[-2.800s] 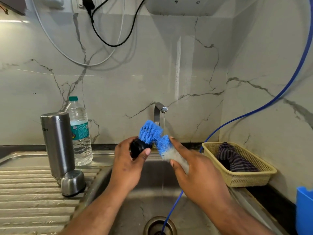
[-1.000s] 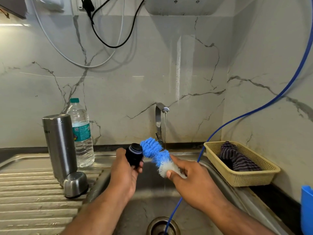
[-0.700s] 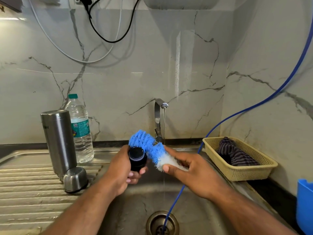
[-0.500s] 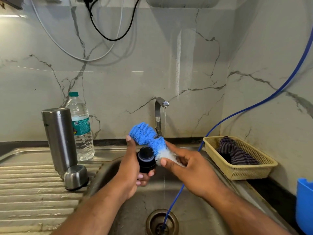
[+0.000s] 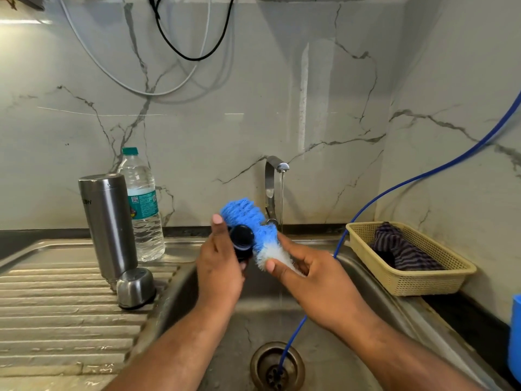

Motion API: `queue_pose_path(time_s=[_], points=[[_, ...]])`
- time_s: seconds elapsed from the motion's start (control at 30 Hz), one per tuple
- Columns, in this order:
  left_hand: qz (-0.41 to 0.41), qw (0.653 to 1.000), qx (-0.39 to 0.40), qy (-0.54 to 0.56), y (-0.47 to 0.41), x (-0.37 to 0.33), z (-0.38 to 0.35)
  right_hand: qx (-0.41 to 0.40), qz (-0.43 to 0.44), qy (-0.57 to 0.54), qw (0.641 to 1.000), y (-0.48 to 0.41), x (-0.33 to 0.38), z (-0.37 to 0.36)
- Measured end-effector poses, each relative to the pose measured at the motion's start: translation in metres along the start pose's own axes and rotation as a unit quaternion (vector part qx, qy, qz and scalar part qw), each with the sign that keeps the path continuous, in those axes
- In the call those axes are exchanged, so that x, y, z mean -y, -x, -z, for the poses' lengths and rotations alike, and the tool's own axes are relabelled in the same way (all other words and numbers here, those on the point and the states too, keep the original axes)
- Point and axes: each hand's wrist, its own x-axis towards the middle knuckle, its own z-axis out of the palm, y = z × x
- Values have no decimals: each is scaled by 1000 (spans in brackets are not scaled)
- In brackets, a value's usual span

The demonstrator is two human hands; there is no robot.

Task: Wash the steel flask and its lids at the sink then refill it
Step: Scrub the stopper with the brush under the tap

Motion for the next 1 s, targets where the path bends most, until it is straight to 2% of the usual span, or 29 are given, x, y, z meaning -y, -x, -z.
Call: queue_pose_path(time_s=[0.2, 0.27, 0.37, 0.43, 0.53, 0.67, 0.73, 0.83, 0.93, 1.0], points=[[69, 979, 136, 133, 9, 7, -22, -41, -37, -27, 998, -7, -10, 18], [61, 976, 130, 164, 5, 2, -19, -32, -46, -42, 998, -7, -11, 17], [46, 979, 75, 186, -7, -7, -13, -19, -50, -72, 996, -2, -9, 5], [56, 972, 78, 215, -7, -9, -9, -16, -49, -73, 996, -2, -7, 0], [89, 957, 163, 224, -2, -8, -4, -27, -72, -73, 994, -6, -9, 7], [112, 945, 276, 136, 3, -2, -2, -37, -74, -88, 993, -8, -9, 18], [91, 958, 255, 93, 2, -3, -4, -30, -65, -106, 992, -6, -7, 17], [91, 969, 171, 152, -12, -5, 2, 19, -32, -110, 993, 4, 6, 7], [100, 956, 197, 194, -13, -8, 6, -27, -8, -68, 997, 3, 12, 3], [91, 955, 215, 183, -8, -3, 2, -58, -30, -55, 996, -2, 7, 10]])
